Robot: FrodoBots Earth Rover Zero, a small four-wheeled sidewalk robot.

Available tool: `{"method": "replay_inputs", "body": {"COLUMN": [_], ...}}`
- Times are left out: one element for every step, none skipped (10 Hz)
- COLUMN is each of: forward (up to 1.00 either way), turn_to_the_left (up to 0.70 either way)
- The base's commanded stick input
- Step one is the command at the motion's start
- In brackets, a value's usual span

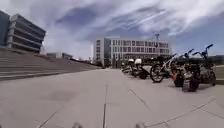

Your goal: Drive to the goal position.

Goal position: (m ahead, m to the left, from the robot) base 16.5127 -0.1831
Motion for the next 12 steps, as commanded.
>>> {"method": "replay_inputs", "body": {"forward": [0.70,0.70,0.70,0.70,0.70,0.70,0.70,0.70,0.70,0.70,0.70,0.70], "turn_to_the_left": [0.00,0.00,0.00,0.00,0.00,0.00,0.00,0.00,0.00,0.00,0.00,0.00]}}
